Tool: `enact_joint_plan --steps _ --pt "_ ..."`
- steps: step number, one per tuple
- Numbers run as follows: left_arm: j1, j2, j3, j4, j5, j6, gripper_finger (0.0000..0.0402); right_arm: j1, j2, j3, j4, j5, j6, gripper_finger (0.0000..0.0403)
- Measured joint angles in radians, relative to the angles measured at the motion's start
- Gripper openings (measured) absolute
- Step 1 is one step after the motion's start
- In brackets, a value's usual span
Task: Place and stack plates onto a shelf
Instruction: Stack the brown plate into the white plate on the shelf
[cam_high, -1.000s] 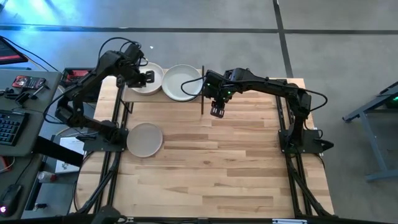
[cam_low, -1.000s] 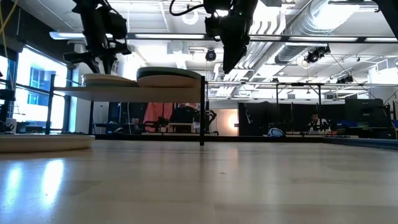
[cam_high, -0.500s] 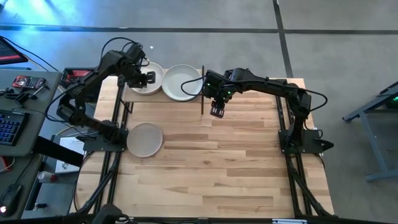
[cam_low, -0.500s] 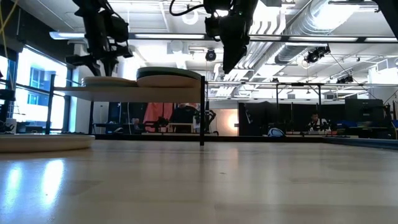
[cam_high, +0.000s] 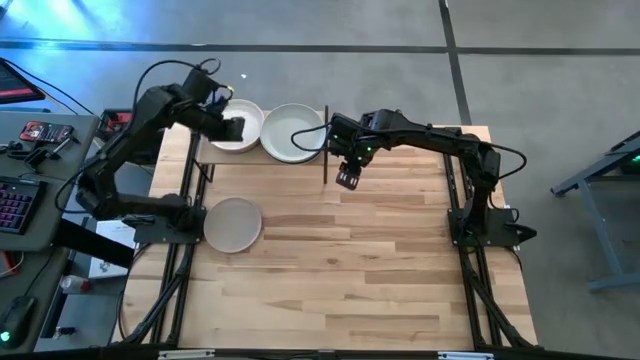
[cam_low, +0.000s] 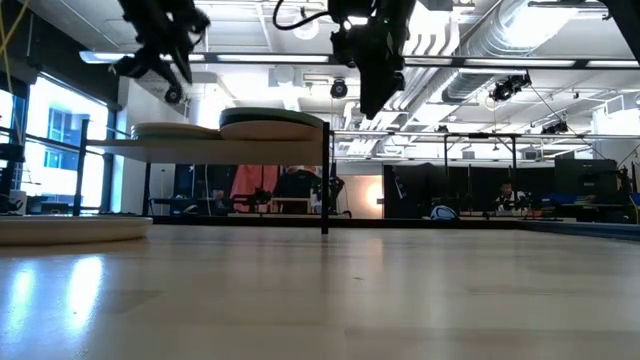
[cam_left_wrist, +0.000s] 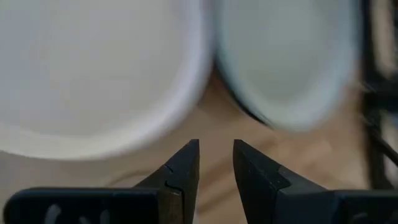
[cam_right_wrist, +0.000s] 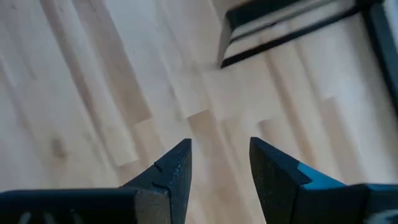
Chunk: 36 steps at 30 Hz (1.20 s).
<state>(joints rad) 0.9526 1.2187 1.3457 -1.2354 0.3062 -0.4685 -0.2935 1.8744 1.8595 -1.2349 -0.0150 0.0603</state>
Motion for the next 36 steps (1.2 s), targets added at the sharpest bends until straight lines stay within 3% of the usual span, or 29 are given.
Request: enact_joint_plan --steps 3,18,29,36 --pt "-0.071 -0.041 0.000 -0.001 0.075 0.040 0.0085 0.009 0.000 0.000 -0.027 -0.045 0.061 0.0138" --pt "-0.557 -0.165 -0.117 -0.074 0.067 0.032 0.0085 0.202 0.000 0.000 -0.046 -0.065 0.387 0.0138" --pt "-0.814 -0.171 -0.269 -0.073 -0.114 -0.201 0.0085 0.355 0.000 0.000 -0.018 0.045 0.723 0.0138" --pt "-0.951 -0.171 -0.357 0.006 -0.148 -0.309 0.0085 0.425 0.000 0.000 -0.018 0.128 0.890 0.0138"
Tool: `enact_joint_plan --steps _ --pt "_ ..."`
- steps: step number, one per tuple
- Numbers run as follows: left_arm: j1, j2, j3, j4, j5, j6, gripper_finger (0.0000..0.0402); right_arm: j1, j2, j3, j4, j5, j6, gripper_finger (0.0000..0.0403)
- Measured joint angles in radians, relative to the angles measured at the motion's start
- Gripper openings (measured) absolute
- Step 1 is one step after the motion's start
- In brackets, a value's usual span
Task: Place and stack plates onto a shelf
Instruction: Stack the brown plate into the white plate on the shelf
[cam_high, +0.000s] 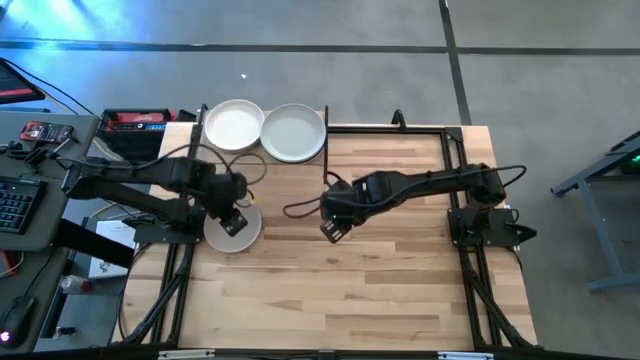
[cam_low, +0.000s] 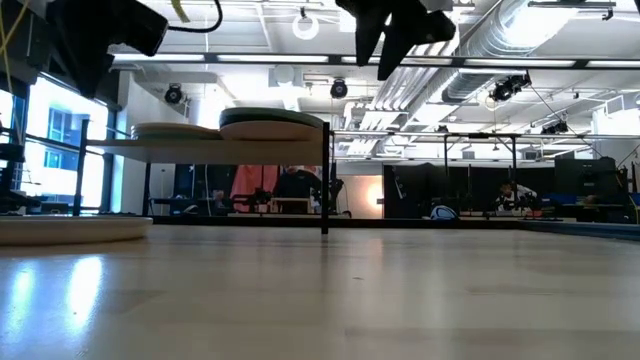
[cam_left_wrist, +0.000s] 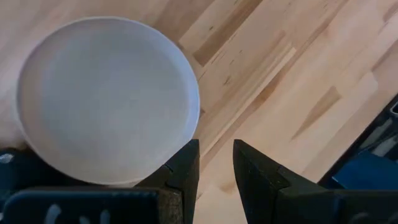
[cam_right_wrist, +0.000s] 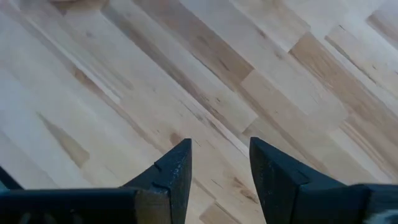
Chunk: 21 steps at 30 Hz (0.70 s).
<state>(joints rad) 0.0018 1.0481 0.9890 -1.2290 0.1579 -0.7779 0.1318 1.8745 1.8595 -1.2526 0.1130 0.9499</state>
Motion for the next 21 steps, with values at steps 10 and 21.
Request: enact_joint_plan --steps 10,21 --pt "-0.177 0.041 -0.102 0.087 -0.094 -0.084 0.0085 0.070 0.000 0.000 0.000 0.077 0.140 0.0138" --pt "-0.291 0.110 -0.220 0.286 -0.096 -0.138 0.0085 0.098 0.000 0.000 0.009 0.088 0.179 0.0138"
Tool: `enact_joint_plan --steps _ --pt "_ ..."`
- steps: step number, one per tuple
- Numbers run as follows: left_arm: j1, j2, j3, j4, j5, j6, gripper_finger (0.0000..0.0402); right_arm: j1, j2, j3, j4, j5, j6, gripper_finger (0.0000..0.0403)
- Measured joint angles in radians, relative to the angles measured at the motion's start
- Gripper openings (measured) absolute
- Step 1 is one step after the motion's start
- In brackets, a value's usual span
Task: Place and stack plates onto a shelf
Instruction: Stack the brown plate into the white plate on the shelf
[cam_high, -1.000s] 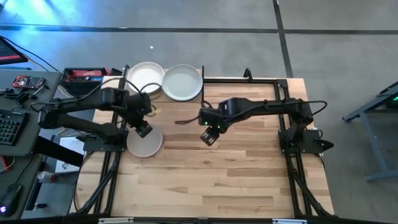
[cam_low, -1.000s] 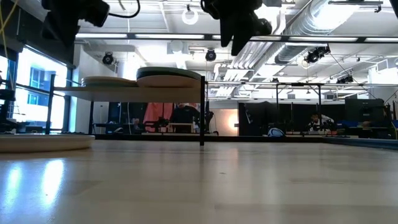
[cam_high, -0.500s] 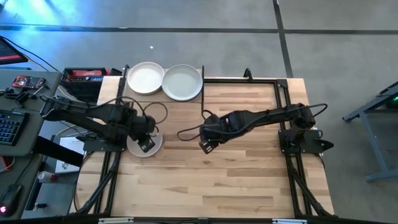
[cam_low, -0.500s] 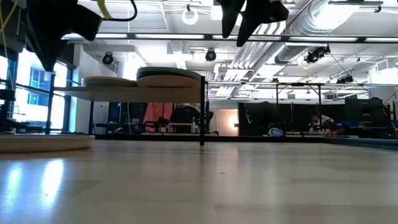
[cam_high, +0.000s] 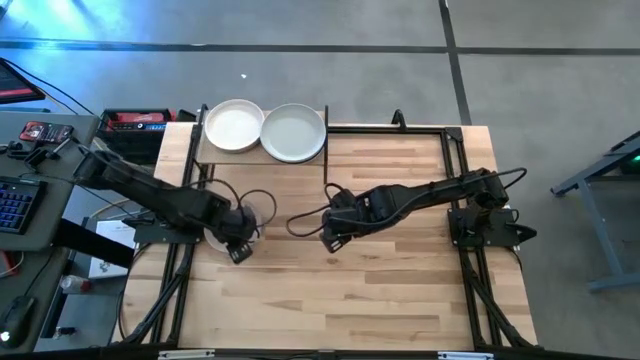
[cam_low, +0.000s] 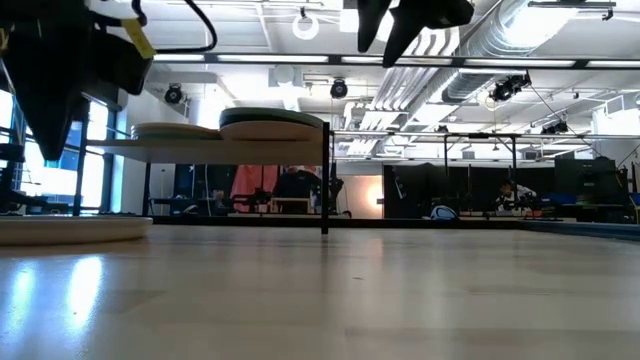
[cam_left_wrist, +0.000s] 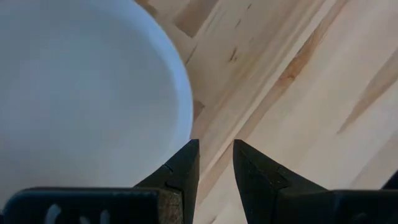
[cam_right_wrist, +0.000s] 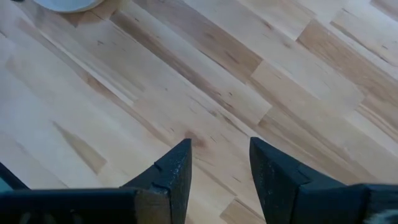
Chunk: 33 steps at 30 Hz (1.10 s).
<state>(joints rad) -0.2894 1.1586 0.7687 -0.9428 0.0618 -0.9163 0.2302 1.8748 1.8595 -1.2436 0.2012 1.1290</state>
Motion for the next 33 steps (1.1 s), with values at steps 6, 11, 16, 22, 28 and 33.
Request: enact_joint_plan --steps 6,11,16,22,28,33 --pt "-0.029 0.076 -0.017 0.034 -0.038 0.001 0.0085 0.000 0.000 0.000 0.018 0.009 -0.001 0.0138" --pt "-0.035 0.145 -0.017 0.053 -0.049 0.001 0.0085 0.000 0.000 0.000 0.022 0.034 -0.002 0.0138" --pt "-0.039 0.209 -0.016 0.108 -0.049 0.002 0.0085 0.000 0.000 0.000 0.025 0.035 -0.002 0.0138" --pt "-0.039 0.284 -0.016 0.130 -0.079 -0.004 0.0085 0.000 0.000 0.000 0.029 0.035 -0.003 0.0138" --pt "-0.039 0.334 -0.016 0.129 -0.098 -0.041 0.0085 0.000 0.000 0.000 0.029 0.035 -0.003 0.0138" --pt "-0.039 0.367 -0.016 0.133 -0.100 -0.042 0.0085 0.000 0.000 0.000 0.029 0.035 -0.008 0.0138"
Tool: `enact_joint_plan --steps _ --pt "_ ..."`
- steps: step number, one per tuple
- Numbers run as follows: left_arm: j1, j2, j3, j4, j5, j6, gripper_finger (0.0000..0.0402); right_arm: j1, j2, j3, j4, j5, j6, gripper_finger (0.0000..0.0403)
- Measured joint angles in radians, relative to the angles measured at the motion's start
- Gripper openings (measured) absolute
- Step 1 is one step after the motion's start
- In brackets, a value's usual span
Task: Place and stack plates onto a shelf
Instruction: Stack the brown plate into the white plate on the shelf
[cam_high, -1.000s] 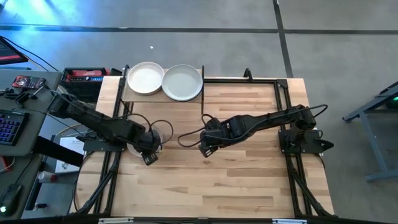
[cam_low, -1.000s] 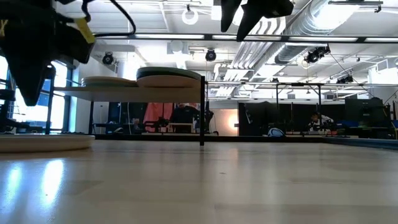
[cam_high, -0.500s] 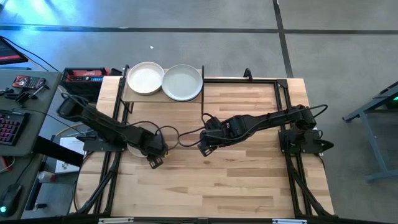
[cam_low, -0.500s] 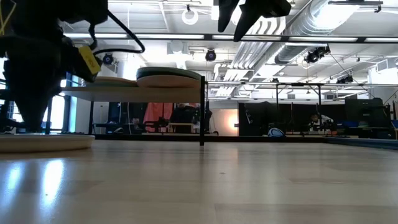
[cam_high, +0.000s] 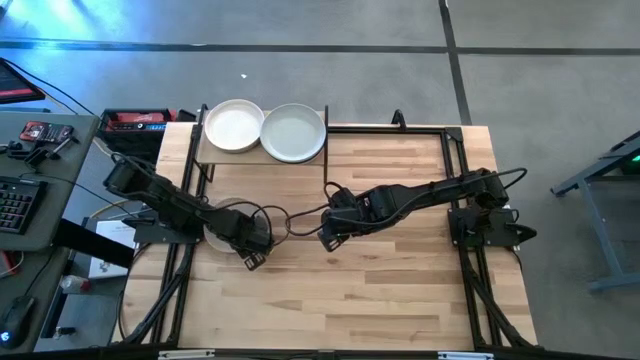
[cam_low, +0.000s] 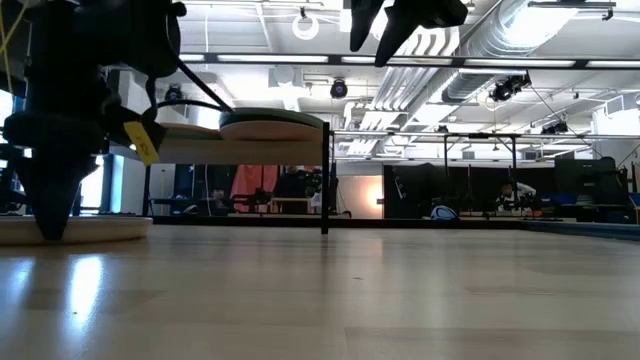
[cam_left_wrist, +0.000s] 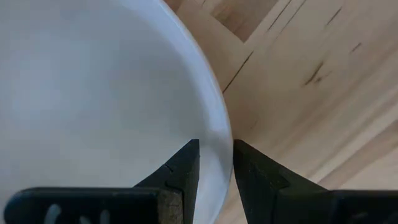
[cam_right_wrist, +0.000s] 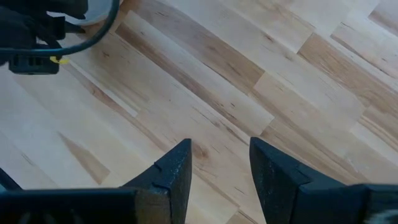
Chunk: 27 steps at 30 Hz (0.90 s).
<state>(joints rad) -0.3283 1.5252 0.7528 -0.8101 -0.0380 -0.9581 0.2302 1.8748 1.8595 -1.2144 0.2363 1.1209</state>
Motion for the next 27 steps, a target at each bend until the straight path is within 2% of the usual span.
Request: enact_joint_plan --steps 7,15,21,27 --pt "0.000 0.021 0.000 0.000 0.000 0.002 0.0079 0.002 0.000 0.000 0.000 0.000 -0.001 0.0138" --pt "0.000 0.020 0.002 -0.002 0.005 0.052 0.0008 0.002 0.000 0.000 0.000 0.000 0.000 0.0138" --pt "0.000 -0.009 0.013 -0.026 0.070 0.080 0.0004 0.002 0.000 0.000 0.001 0.000 0.000 0.0138" --pt "-0.003 -0.098 0.098 -0.111 0.081 0.123 0.0002 0.002 0.000 0.000 0.008 0.007 0.001 0.0138"
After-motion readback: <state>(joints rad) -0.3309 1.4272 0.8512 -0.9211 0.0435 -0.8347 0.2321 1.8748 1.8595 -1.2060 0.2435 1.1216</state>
